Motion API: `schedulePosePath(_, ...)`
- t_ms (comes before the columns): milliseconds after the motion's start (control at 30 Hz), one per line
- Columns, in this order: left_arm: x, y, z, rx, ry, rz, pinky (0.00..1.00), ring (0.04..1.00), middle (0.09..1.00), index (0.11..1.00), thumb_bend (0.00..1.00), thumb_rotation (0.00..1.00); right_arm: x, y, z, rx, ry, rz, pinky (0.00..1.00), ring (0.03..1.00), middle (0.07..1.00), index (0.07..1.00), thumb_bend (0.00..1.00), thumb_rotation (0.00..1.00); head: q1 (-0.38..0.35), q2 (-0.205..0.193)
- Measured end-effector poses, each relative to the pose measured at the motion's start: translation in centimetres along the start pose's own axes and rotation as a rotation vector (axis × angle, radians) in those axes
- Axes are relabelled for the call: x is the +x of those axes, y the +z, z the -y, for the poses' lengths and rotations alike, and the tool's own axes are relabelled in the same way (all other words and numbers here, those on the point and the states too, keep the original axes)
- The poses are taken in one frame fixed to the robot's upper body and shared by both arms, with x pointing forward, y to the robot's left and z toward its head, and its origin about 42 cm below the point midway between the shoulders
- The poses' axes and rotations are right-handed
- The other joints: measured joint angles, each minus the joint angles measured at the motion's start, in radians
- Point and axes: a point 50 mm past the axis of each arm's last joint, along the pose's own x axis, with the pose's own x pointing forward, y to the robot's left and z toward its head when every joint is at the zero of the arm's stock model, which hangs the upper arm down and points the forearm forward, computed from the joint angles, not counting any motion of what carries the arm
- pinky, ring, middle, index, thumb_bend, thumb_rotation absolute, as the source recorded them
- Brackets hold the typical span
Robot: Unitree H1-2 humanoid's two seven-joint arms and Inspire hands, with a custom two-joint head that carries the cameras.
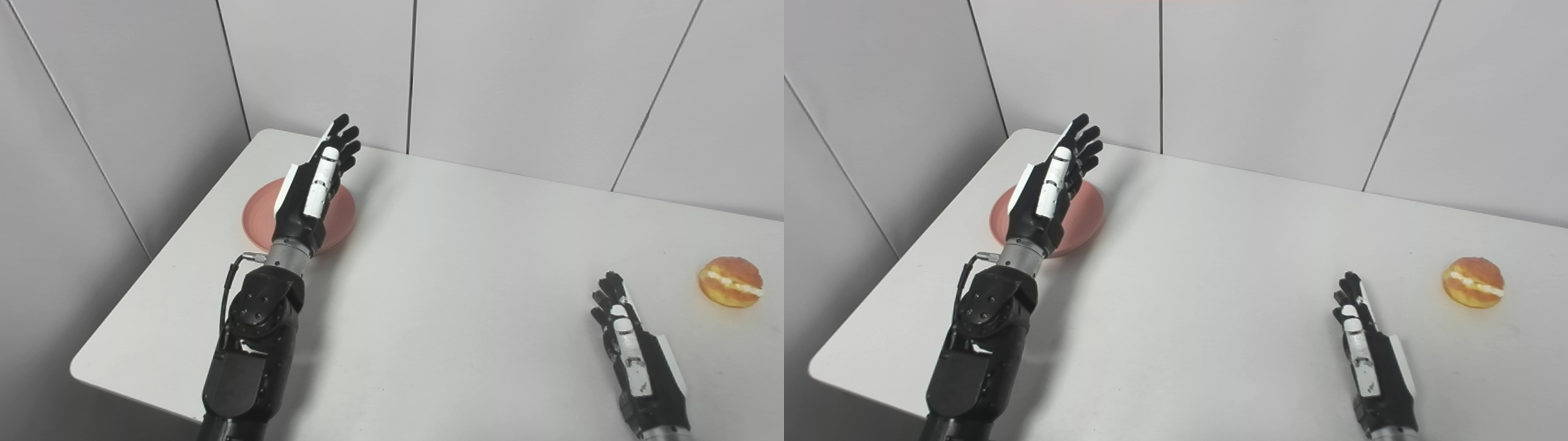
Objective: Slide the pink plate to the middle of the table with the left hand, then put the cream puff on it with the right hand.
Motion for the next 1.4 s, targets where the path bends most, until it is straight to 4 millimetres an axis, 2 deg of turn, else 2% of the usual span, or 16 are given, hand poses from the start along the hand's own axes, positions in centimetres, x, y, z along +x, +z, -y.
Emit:
schedulePosePath(300,1.0,1.2,-2.5,-0.017,0.060,0.038,0.96,0.938,0.958,0.941,0.47,1.00,0.0,0.1,0.0,0.000,-0.002,0.002,1.00,0.988,1.000,1.000,0.18,1.00,0.002,0.000)
schedulePosePath(500,1.5,1.3,-5.0,0.012,0.102,0.032,0.99,0.967,0.974,0.964,0.47,1.00,0.0,0.1,0.0,0.000,-0.002,0.004,1.00,0.993,1.000,1.000,0.18,1.00,0.002,-0.003)
schedulePosePath(767,2.3,1.3,-7.6,0.020,0.158,0.021,0.97,0.961,0.976,0.959,0.46,1.00,0.0,0.1,0.0,0.002,-0.003,0.004,1.00,0.992,1.000,1.000,0.17,1.00,0.005,-0.014)
schedulePosePath(1133,2.1,0.3,-9.7,-0.030,0.230,0.006,0.97,0.964,0.969,0.951,0.45,1.00,0.0,0.1,0.1,0.010,-0.005,0.007,1.00,0.992,1.000,1.000,0.17,1.00,0.011,-0.018)
schedulePosePath(1400,2.1,-0.1,-10.6,-0.043,0.252,-0.011,0.99,0.974,0.977,0.960,0.44,1.00,0.0,0.2,0.1,0.010,-0.005,0.007,1.00,0.993,1.000,1.000,0.17,1.00,0.011,-0.014)
